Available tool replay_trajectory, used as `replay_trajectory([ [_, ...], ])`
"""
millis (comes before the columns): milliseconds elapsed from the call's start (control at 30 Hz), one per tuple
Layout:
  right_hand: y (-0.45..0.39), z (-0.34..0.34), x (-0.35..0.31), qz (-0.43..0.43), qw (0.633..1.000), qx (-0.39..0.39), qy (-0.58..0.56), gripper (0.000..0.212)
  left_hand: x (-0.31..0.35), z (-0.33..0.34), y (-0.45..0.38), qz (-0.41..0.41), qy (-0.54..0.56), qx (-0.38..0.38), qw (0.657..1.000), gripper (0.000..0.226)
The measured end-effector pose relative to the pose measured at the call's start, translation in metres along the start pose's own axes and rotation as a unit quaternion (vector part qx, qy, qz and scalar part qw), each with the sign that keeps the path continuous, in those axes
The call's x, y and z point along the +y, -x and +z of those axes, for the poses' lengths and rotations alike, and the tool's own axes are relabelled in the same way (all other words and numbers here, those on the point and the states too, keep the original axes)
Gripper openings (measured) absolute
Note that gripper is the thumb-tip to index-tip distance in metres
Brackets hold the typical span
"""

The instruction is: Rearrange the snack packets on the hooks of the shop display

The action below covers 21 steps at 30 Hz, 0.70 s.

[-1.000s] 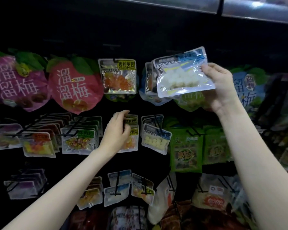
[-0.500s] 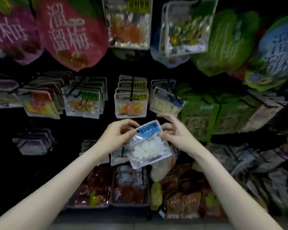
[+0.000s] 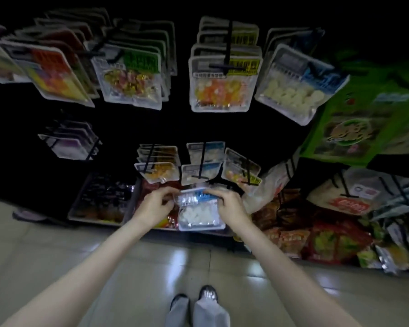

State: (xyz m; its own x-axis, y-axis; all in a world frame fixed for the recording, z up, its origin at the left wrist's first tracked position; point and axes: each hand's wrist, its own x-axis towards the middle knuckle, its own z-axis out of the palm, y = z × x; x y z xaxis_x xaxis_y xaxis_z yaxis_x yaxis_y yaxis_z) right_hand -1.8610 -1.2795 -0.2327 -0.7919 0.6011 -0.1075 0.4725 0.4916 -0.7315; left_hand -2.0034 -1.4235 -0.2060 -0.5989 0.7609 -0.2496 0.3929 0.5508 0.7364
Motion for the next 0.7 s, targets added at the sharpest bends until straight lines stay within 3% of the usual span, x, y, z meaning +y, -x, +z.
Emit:
replay_trajectory([
  [233, -0.028, 0.011, -0.007, 0.05, 0.993, 0.103, -0.023, 0.052, 0.002, -0.004, -0.01, -0.013, 0.029, 0.057, 0.998, 0.031],
  [467, -0.039, 0.015, 0.001, 0.062, 0.995, 0.077, 0.007, 0.053, -0.004, 0.007, -0.005, -0.026, 0.039, 0.055, 0.997, 0.029],
  [567, -0.039, 0.015, 0.007, 0.098, 0.99, 0.098, -0.033, 0.053, -0.005, 0.007, -0.001, -0.021, 0.039, 0.06, 0.997, 0.028],
  [700, -0.031, 0.01, 0.01, 0.084, 0.989, 0.079, -0.088, 0.044, -0.009, 0.009, 0.001, -0.02, 0.049, 0.06, 0.997, 0.028],
])
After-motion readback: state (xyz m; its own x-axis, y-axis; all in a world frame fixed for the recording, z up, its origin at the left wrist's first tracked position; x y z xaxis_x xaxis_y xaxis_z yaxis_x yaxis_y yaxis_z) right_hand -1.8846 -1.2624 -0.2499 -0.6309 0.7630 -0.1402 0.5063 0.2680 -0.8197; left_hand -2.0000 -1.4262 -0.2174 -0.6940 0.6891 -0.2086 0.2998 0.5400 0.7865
